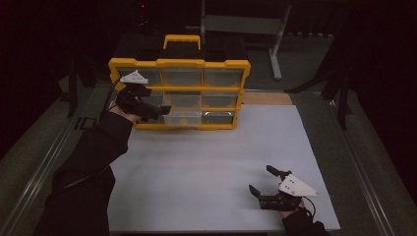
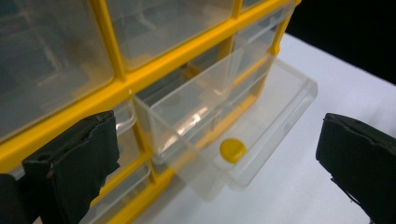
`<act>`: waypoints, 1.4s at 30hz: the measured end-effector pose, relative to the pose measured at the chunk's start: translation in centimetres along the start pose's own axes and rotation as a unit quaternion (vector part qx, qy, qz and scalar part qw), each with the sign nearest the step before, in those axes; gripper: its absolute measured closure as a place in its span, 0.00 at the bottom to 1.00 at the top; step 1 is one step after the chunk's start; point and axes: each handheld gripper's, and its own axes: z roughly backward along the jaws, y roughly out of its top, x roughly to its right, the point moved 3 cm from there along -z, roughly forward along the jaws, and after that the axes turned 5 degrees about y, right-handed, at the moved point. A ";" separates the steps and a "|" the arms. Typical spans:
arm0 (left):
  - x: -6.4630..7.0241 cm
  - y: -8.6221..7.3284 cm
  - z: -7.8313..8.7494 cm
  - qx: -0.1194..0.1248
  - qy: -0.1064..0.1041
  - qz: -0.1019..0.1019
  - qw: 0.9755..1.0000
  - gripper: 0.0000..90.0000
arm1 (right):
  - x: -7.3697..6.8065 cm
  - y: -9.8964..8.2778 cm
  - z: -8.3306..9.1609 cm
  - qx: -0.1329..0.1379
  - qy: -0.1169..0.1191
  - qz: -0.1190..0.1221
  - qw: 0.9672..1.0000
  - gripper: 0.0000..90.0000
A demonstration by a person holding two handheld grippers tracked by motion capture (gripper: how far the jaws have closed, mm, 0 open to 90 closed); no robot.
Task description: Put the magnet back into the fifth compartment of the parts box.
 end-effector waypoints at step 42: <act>0.9 -9.3 2.3 0.008 0.038 0.015 0.999 0.00 | -0.1 0.0 -0.1 0.000 0.004 0.002 1.000 0.11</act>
